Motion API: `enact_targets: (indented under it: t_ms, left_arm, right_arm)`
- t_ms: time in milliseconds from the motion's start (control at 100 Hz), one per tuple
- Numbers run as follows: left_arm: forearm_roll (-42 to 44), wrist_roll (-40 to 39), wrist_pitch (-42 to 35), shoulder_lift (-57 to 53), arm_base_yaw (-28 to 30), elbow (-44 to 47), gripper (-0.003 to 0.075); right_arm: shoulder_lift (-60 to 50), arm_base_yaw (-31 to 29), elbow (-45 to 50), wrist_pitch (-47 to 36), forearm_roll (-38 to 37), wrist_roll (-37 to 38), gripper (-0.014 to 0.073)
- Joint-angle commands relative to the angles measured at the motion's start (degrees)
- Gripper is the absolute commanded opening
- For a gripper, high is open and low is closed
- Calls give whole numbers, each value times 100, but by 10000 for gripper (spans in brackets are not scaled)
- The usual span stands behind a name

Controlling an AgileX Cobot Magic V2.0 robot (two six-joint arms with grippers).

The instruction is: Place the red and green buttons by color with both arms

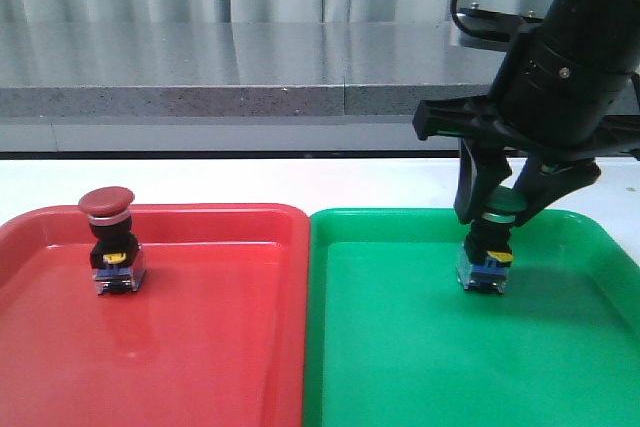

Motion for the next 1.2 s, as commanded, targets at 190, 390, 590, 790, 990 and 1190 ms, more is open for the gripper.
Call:
enact_targets:
  t_ms: [190, 390, 590, 790, 990, 1190]
  left_arm:
    - [-6, -36, -454, -176, 14, 236, -19]
    - [-6, -36, -454, -176, 14, 236, -19]
    - [-6, -36, -454, -176, 14, 236, -19]
    - [-6, -36, -454, -176, 14, 236, -19]
    - [-6, -36, -454, -176, 14, 236, -19]
    - [-6, -36, -454, -176, 14, 236, -19]
  right_arm:
    - [-207, 3, -123, -103, 47, 16, 559]
    - [-472, 3, -123, -353, 47, 11, 563]
    - [-1200, 3, -123, -515, -370, 11, 563]
    - [-2161, 3, -117, -464, -1038, 11, 562]
    - [-3184, -2, -84, -377, -1632, 16, 560]
    - [-4223, -207, 343, -158, -2071, 291, 560]
